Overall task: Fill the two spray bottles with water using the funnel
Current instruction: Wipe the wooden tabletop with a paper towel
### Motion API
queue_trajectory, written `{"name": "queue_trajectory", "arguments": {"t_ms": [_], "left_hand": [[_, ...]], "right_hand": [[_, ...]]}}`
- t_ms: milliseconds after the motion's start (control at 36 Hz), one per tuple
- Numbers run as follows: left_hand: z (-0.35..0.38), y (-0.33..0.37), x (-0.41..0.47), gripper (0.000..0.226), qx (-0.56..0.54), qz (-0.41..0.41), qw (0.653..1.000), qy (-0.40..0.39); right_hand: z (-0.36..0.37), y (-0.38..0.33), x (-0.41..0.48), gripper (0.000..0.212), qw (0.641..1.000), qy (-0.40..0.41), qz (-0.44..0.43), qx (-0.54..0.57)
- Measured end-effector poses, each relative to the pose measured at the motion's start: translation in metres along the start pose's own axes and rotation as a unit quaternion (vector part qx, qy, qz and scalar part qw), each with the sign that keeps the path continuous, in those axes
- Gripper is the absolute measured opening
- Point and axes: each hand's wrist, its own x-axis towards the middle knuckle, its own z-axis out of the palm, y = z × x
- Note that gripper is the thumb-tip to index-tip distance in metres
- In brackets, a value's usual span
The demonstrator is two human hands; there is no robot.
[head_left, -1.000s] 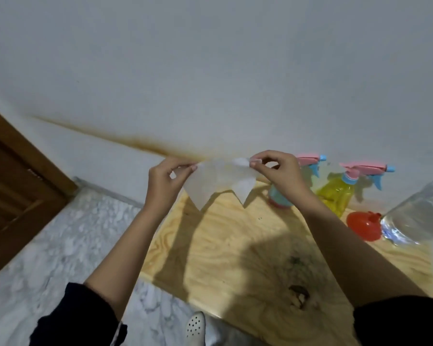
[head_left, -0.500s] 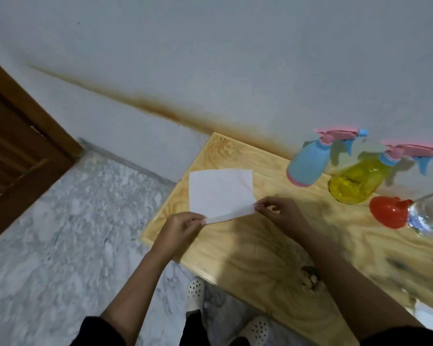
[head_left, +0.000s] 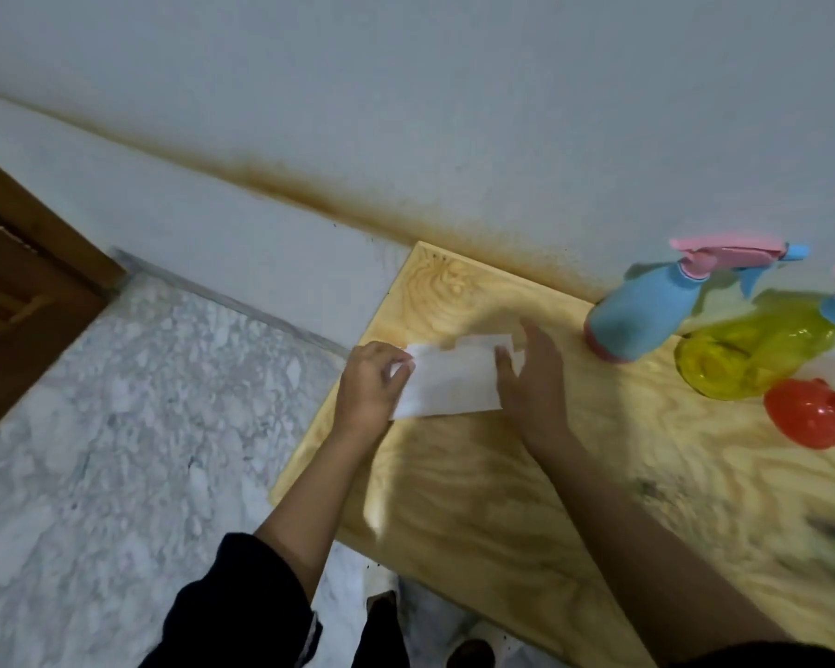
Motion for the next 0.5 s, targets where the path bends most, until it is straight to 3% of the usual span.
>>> {"name": "queue_trajectory", "arguments": {"t_ms": [83,222,500], "left_hand": [[0.005,-0.011,-0.008,0.028,0.054,0.030,0.998,0.016],[-0.012,-0.028,-0.029,0.051,0.087,-0.008,0.996,-0.016],[-0.023,-0.055,-0.043,0.053,0.164,0.053,0.982,-0.075]], "right_hand": [[0.041,-0.001,-0.019,0.067,0.996,-0.037,0.021,-0.075],[0.082,-0.008,-0.029,0.087,0.981,0.034,0.069,-0.181],[0.118,-0.014,-0.036,0.100,0.967,0.089,0.104,-0.217]]}}
